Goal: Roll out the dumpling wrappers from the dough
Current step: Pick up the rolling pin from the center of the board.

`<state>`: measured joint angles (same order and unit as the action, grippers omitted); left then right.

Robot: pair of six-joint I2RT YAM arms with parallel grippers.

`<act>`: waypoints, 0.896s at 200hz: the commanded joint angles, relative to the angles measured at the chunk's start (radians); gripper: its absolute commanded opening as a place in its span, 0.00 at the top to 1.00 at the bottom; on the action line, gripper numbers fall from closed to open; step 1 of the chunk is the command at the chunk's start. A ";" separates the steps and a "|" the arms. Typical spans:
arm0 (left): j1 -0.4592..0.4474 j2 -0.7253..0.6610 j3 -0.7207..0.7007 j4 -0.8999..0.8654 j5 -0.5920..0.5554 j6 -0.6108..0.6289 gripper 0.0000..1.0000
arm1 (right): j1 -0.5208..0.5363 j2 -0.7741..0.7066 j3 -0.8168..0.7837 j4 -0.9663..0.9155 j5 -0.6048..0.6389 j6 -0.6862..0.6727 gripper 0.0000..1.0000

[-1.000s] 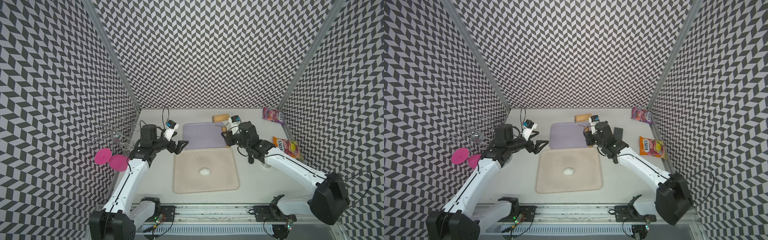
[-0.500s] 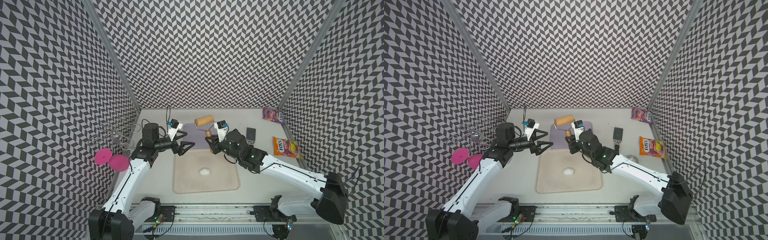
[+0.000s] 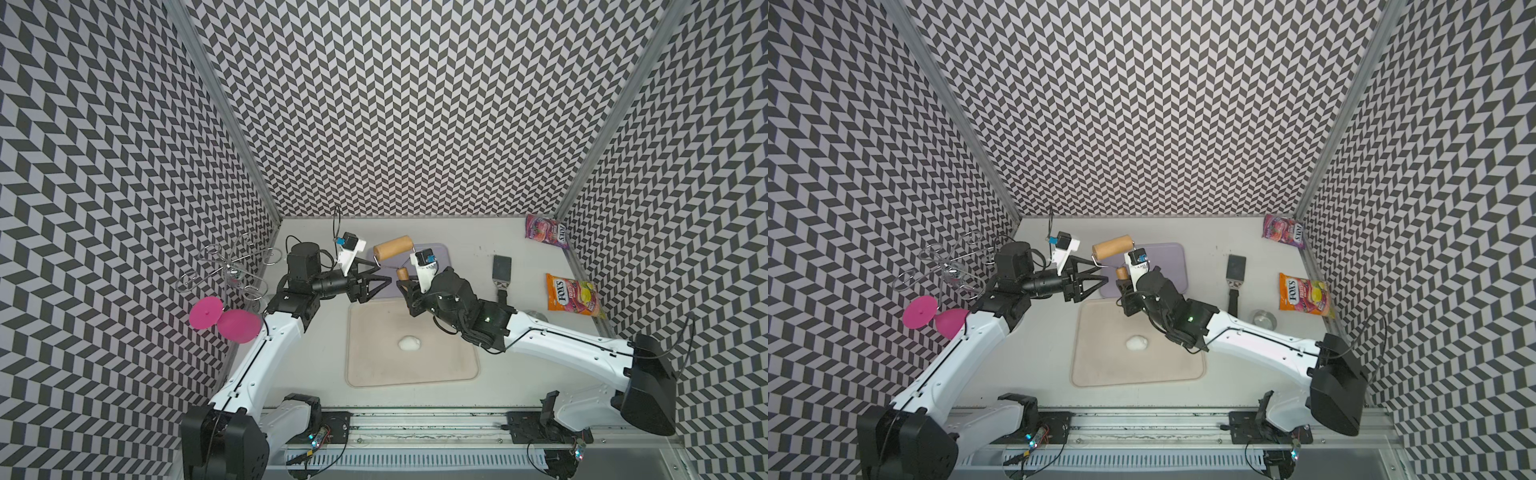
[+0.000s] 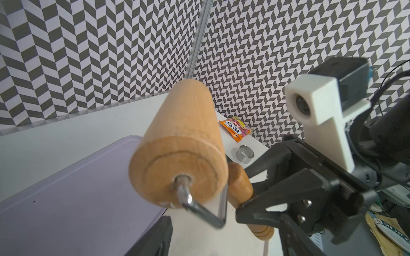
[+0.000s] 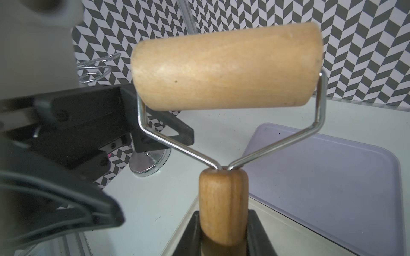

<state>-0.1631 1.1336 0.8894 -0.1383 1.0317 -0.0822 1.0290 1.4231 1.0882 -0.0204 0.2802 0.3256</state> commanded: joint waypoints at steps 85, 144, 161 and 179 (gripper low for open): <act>-0.005 -0.003 -0.007 0.178 0.060 -0.183 0.56 | 0.095 0.030 0.049 0.132 0.215 -0.095 1.00; -0.004 0.011 -0.002 0.234 0.058 -0.247 0.76 | 0.140 0.023 0.038 0.168 0.290 -0.124 1.00; -0.005 0.013 0.006 0.231 0.064 -0.254 0.87 | 0.144 0.025 0.038 0.172 0.307 -0.125 1.00; -0.005 0.012 0.011 0.223 0.068 -0.259 1.00 | 0.146 0.028 0.041 0.174 0.315 -0.122 1.00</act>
<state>-0.1688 1.1519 0.8833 0.0536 1.1118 -0.3412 1.1568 1.4536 1.0988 0.0532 0.5625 0.2237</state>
